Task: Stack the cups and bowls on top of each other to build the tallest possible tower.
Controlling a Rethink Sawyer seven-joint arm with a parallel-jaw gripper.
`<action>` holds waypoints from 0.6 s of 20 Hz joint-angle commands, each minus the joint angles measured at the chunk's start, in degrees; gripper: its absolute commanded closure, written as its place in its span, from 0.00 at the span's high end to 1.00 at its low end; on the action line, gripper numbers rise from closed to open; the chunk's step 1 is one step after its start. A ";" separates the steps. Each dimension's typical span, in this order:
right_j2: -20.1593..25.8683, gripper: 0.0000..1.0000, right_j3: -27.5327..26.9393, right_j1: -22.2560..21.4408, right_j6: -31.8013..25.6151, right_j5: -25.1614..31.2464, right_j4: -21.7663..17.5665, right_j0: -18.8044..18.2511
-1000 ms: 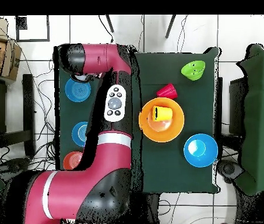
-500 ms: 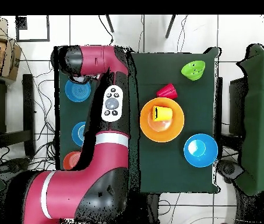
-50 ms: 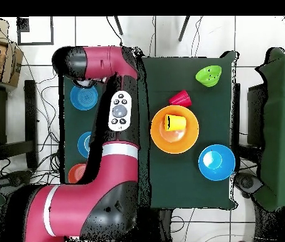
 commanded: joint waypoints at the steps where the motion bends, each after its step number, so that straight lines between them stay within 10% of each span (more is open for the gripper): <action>1: 4.73 1.00 2.50 0.01 -6.58 0.18 -3.90 2.80; 12: 6.46 1.00 5.95 1.10 -5.26 -0.40 -2.47 3.63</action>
